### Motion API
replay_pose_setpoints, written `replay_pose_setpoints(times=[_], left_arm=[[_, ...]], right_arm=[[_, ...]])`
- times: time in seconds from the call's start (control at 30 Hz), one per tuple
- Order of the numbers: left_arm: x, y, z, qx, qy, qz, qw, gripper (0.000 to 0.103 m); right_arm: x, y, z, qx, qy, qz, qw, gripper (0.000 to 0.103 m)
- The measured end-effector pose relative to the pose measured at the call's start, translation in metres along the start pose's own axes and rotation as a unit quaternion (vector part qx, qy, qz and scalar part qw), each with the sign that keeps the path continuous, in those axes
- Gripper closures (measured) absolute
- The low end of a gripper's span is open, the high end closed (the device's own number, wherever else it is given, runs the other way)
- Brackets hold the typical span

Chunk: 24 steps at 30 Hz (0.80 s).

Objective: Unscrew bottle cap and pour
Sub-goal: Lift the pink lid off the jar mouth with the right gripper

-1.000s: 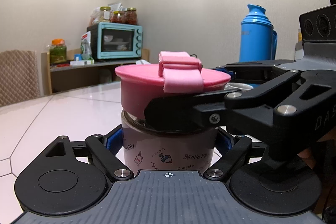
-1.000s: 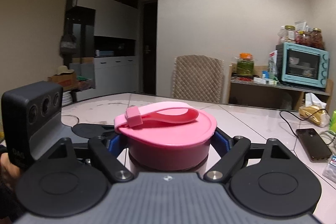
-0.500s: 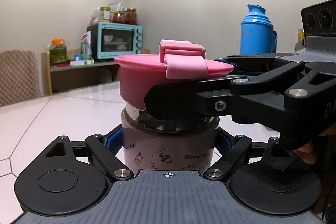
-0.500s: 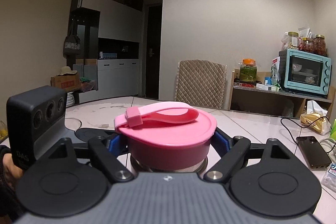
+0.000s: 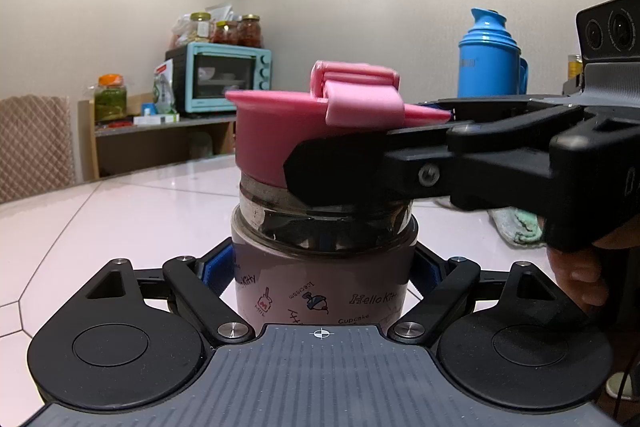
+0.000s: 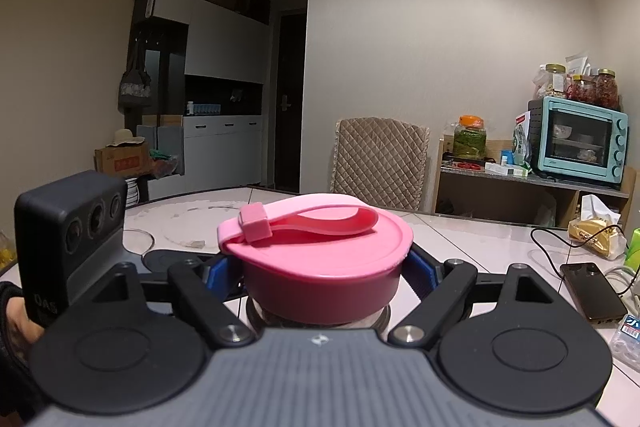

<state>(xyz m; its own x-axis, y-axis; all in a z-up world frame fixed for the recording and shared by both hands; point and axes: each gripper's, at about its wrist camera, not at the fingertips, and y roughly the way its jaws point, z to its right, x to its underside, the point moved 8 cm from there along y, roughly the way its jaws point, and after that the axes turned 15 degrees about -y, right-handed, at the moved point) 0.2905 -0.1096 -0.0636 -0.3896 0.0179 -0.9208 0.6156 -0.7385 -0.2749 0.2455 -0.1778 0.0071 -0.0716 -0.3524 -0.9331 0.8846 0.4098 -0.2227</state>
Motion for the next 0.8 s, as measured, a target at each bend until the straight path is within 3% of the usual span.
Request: replay_pose_setpoints(times=[0.8], left_arm=[[-0.001,0.001,0.001,0.0,0.0,0.0,1.0,0.013]], right_arm=[[-0.011,-0.009,0.005,0.01,0.002,0.015,1.0,0.018]])
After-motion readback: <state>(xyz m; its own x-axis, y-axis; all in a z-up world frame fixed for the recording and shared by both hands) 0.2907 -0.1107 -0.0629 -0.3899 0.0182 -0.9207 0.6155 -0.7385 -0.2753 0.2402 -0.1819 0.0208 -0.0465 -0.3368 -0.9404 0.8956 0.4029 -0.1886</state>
